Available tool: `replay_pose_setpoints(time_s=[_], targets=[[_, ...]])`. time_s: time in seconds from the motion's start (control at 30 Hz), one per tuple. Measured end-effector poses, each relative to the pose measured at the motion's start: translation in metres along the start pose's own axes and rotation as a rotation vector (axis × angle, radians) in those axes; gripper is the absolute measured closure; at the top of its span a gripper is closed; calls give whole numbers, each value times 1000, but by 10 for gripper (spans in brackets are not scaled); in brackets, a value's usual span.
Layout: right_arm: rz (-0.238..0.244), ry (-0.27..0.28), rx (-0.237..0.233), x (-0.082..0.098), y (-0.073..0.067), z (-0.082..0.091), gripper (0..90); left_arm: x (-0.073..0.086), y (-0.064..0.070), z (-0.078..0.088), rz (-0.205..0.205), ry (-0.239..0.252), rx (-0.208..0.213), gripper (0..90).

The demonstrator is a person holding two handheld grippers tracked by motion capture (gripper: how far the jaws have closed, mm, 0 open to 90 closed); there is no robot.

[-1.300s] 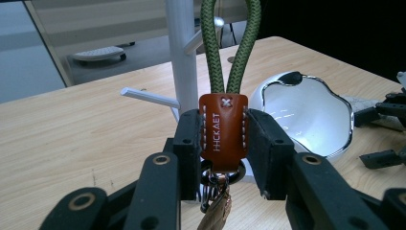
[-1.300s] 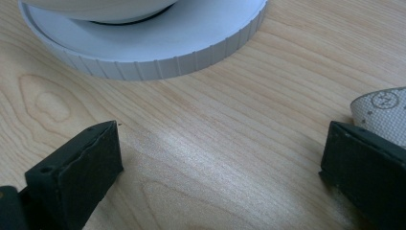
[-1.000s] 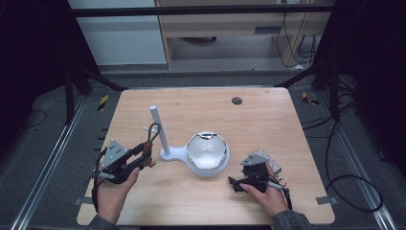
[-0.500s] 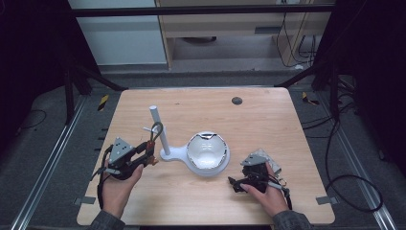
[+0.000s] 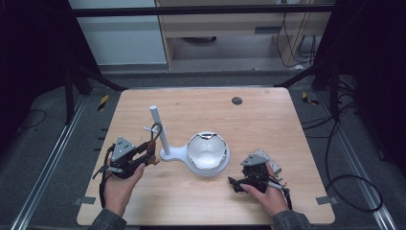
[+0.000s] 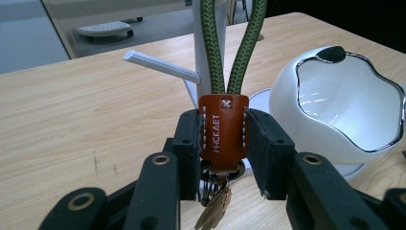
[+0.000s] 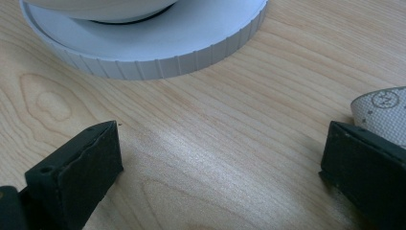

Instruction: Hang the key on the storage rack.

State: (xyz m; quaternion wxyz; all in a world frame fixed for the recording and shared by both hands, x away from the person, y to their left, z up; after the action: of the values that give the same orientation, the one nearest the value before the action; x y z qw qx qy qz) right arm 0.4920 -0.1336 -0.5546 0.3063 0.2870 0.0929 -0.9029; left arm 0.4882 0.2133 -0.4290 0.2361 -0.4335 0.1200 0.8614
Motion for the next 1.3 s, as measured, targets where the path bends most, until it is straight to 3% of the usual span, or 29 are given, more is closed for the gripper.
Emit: replay_pose_setpoints(time_s=[0.8,1.3], targets=[[1,-1,0,0,0,0,2,2,-1,-8,9,-23,8,655],[1,1,-1,0,0,0,3,-3,-1,-16,-9,-69,2,651]])
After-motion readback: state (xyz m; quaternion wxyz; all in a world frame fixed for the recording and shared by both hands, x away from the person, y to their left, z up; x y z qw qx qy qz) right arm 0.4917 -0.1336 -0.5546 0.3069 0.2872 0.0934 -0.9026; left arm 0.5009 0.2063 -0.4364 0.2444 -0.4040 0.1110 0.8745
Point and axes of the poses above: each handheld gripper's, and its own axes: z roughly backward along the jaws, x roughly out of its underside, y roughly to its right, the point moved 6 cm from there along -z, roughly forward along the jaws, and after that the axes turned 11 degrees about -y, right-handed, at the moved point
